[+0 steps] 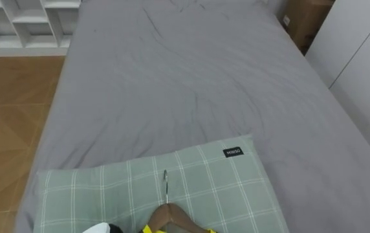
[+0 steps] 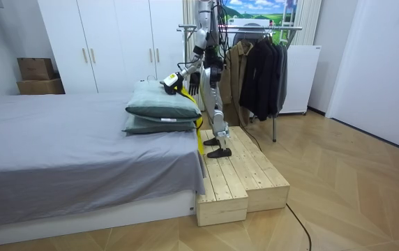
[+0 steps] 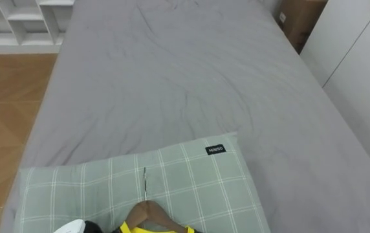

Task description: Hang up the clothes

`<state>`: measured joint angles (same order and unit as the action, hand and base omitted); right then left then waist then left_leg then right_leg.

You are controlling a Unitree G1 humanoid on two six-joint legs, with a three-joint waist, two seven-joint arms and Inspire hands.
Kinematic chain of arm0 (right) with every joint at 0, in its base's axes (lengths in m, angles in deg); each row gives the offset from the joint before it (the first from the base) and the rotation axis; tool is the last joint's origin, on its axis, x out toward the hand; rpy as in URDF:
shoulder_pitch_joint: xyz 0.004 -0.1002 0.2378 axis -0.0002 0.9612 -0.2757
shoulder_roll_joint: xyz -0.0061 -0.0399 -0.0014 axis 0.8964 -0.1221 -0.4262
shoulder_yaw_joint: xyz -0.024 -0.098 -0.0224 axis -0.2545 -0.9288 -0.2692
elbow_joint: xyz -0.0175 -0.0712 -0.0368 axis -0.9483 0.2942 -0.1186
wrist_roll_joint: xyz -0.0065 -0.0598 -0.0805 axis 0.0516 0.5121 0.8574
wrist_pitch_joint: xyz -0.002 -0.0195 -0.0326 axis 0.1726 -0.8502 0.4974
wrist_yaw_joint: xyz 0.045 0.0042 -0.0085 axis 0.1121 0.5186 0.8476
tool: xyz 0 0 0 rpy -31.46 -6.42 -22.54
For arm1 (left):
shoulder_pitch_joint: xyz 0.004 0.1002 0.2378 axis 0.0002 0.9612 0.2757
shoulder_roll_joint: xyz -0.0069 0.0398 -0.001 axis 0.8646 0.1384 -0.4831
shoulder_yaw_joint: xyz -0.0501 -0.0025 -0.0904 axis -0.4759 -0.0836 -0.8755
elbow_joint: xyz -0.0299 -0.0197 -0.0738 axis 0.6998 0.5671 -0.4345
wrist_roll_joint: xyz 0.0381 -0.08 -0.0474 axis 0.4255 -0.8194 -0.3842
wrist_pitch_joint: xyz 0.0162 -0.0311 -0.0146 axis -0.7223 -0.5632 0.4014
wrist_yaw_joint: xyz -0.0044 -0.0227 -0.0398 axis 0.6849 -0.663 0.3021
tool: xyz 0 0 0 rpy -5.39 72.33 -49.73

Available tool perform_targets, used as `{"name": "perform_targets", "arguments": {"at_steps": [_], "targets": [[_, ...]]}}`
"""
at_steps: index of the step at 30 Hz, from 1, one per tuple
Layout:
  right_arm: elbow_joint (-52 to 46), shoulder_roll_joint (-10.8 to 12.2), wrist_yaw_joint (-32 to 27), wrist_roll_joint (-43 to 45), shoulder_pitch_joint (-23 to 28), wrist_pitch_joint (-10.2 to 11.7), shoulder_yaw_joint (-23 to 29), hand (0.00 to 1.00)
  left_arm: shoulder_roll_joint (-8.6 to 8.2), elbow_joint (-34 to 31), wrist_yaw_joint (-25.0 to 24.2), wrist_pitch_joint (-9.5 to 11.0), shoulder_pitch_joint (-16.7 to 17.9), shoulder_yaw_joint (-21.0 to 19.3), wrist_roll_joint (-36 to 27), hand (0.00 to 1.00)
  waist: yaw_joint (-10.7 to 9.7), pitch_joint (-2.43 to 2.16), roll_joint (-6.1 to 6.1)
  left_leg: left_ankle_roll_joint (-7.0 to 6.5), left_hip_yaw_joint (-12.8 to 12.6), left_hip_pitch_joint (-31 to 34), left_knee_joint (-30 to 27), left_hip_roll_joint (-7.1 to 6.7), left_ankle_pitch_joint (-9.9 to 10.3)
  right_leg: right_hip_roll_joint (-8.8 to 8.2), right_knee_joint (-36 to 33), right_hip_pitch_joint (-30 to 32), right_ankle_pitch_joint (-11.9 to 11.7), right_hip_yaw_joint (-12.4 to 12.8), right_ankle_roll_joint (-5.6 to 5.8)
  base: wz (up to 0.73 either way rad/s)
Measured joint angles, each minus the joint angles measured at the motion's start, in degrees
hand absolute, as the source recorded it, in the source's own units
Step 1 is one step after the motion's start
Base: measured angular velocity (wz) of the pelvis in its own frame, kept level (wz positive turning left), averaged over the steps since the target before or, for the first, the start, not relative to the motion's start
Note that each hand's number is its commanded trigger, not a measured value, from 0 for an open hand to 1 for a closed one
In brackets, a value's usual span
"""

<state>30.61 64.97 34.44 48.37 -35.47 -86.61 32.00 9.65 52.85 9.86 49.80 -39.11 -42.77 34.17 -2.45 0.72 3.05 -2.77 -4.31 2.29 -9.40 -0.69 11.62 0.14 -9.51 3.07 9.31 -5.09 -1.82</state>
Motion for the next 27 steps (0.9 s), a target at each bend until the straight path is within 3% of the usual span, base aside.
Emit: {"name": "perform_targets", "arguments": {"at_steps": [17, 27], "targets": [[0.0, 0.0, -0.5, 0.0, -0.6, 0.0, 0.0, 0.00, -0.14, 0.3, 0.1, -0.2, 0.0, 0.0, 0.0, 1.00, -0.1, -0.01, -0.03, 0.00, 0.3, -0.1, 0.0, 0.00, 0.0, -0.08, 0.0, -0.1, 0.0, -0.3, 0.00, 0.00], [0.2, 0.0, 0.4, 0.2, -0.6, 0.0, 0.0, 0.00, -0.45, 0.2, -1.1, 0.3, -0.2, -0.1, -6.3, 1.00, -0.1, 0.00, 0.01, 0.00, 0.3, 0.1, 0.0, -0.04, 0.0, 0.08, 0.6, -0.2, 0.0, -0.3, 0.00, 0.00]]}}
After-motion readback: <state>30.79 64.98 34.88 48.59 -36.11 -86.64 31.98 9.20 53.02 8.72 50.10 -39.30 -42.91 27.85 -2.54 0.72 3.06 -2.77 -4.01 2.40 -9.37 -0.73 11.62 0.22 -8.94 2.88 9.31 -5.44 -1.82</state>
